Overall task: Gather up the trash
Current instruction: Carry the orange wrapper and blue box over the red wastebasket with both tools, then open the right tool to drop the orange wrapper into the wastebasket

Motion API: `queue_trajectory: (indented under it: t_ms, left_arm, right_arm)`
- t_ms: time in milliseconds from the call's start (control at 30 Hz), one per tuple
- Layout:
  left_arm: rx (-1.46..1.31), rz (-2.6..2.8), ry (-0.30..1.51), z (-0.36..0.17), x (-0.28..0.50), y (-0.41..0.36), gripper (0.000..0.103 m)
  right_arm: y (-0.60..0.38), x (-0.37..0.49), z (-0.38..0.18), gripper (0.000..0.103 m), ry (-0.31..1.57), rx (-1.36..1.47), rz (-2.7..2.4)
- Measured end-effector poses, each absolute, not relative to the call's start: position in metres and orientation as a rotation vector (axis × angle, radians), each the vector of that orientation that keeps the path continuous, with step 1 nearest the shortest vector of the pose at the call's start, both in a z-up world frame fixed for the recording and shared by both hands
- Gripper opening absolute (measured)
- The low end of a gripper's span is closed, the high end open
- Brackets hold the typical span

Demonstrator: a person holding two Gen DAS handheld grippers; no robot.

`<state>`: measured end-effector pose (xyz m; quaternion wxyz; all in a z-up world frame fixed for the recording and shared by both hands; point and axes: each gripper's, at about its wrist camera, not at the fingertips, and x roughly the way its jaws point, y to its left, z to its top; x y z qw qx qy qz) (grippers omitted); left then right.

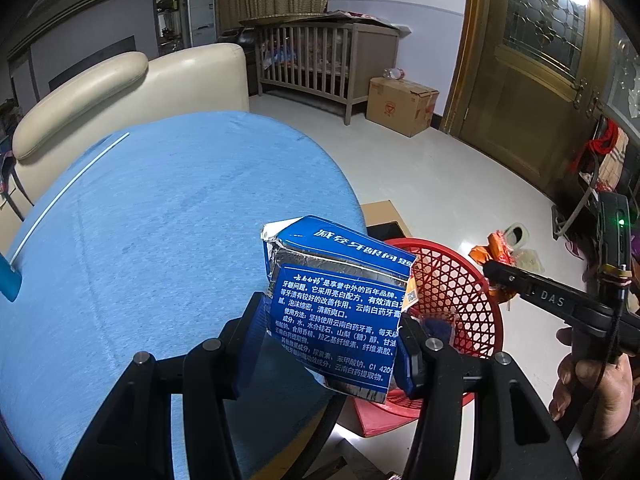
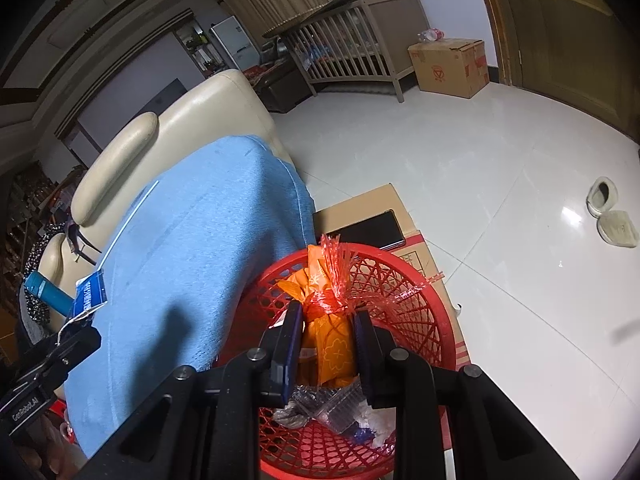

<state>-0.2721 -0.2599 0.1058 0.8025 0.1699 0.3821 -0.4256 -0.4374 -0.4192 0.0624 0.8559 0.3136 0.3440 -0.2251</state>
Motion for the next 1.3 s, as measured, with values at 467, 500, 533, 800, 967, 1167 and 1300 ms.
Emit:
queue_trajectory:
  t_ms: [467,500,533,800,967,1167,1300]
  left_arm:
    - [0.38,-0.967,0.817,0.103,-0.275,-0.279,0.057]
    - [0.382,-0.969,0.818,0.102,-0.275,-0.281,0.057]
    - [0.385,-0.972,0.821,0.101,-0.276,-0.283,0.057]
    - [0.4,-0.996,0.832,0.097,-0.278,-0.296,0.057]
    - [0.414,-1.009,0.839,0.092,-0.279,-0.302,0.057]
    - [0.435,-1.033,0.85,0.086,-0.279,-0.309,0.057]
    - [0.45,-1.045,0.852,0.082,-0.283,-0.316,0.057]
  right_arm:
    - [-0.433,-0.43,0.037,0.027,0.777,0.69,-0.492]
    - [-0.434,-0.43,0.036,0.027,0.779,0.693,-0.494]
    - [-0.435,-0.43,0.034,0.028,0.781,0.698,-0.498]
    - [-0.446,-0.434,0.022,0.034,0.813,0.737,-0.532]
    - [-0.449,-0.442,0.035,0.103,0.749,0.723,-0.562]
    - [-0.453,-0.461,0.066,0.103,0.638,0.71,-0.603]
    - [-0.454,-0.474,0.087,0.103,0.572,0.7,-0.621]
